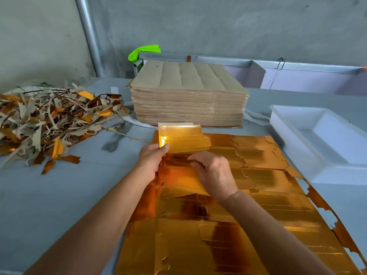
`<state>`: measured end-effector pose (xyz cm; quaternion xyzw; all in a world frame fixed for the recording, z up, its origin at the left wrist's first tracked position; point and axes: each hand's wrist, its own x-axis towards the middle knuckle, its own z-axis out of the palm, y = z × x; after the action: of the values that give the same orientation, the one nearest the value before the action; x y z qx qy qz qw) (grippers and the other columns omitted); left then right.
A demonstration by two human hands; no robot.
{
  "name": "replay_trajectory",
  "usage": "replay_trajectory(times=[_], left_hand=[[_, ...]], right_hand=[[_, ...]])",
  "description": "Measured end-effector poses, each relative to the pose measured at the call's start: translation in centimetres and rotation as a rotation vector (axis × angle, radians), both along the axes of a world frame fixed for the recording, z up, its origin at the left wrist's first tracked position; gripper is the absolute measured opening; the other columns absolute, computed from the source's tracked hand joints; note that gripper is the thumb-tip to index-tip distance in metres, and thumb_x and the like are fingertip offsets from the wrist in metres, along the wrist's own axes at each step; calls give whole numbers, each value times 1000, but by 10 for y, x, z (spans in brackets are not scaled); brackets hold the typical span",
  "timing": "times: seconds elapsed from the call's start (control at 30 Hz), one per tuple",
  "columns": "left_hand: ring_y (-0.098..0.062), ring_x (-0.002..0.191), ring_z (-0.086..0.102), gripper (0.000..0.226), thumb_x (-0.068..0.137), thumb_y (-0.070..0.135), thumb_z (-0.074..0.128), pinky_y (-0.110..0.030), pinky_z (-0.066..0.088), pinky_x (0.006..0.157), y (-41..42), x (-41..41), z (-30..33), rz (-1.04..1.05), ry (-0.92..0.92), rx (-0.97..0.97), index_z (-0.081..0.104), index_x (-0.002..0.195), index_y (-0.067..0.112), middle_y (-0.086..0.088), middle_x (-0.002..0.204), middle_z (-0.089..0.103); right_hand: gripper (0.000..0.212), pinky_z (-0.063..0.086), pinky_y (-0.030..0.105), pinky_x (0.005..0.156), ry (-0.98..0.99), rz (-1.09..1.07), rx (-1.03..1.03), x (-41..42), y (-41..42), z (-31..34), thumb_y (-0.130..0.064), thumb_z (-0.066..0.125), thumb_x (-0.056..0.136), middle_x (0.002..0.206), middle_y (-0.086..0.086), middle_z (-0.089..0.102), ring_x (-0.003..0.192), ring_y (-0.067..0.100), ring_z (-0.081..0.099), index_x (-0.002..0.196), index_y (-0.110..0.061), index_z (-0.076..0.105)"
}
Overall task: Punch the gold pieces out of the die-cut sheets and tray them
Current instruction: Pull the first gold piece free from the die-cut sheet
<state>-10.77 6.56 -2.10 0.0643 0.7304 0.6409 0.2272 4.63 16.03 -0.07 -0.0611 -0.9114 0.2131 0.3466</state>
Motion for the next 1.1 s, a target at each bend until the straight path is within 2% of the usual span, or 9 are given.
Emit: replay_trajectory(times=[0.03,0.07,0.17,0.3,0.43,0.53,0.67,0.93,1.1], left_hand=[[-23,70,49,33,90,31,64,-38,51,72,1,1,0,28,3,4,60,119,14,-11,98,67],[-30,109,49,29,90,29,64,-36,51,69,1,0,-1,53,-1,15,62,115,14,-9,96,66],[-28,89,64,8,90,25,64,-38,56,69,0,-5,-5,78,-34,31,62,89,17,-8,93,65],[-19,65,63,20,92,25,62,-33,57,60,-5,-8,-12,116,62,-20,59,73,21,-6,76,63],[-13,41,57,18,92,22,60,-23,46,40,-7,-8,-11,66,107,37,63,75,16,-2,58,63],[-13,43,57,13,91,23,62,-26,45,45,-11,-9,-6,-41,27,143,63,80,15,3,53,64],[-14,48,57,11,91,18,60,-22,44,43,-19,-9,0,-227,-16,232,63,84,10,-4,60,65],[-14,52,61,14,92,15,54,-22,48,46,-20,-3,12,-377,18,168,61,81,11,-4,62,65],[-25,82,70,24,93,30,55,-37,58,69,-19,-9,22,-318,43,168,63,107,11,-11,98,70]], right_hand=[[15,59,39,67,41,0,43,1,-4,-2,10,63,82,86,16,72,76,29,70,91,2,73],[15,59,39,62,70,-3,63,2,-7,-3,12,64,80,83,16,72,72,28,70,89,3,72],[14,59,40,61,96,-11,12,7,-9,-3,10,63,83,83,14,72,73,26,70,90,2,72],[13,59,39,67,131,18,-24,16,-10,4,3,61,87,89,13,71,78,25,69,94,1,72],[23,56,20,74,184,-23,-179,26,-3,11,0,61,89,97,-2,67,84,5,64,110,-7,66],[45,51,9,63,53,-76,-573,30,14,15,-11,63,90,91,-11,64,77,-2,61,128,-28,46],[13,51,19,65,26,-135,-840,19,34,24,-16,64,89,87,-8,65,86,11,63,91,-29,64],[10,50,21,73,-104,-17,-890,-3,47,36,-9,61,90,86,-1,67,87,12,63,88,-17,65],[15,51,23,81,-105,-64,-689,-4,43,35,-10,62,90,91,-1,67,89,13,62,86,-24,64]])
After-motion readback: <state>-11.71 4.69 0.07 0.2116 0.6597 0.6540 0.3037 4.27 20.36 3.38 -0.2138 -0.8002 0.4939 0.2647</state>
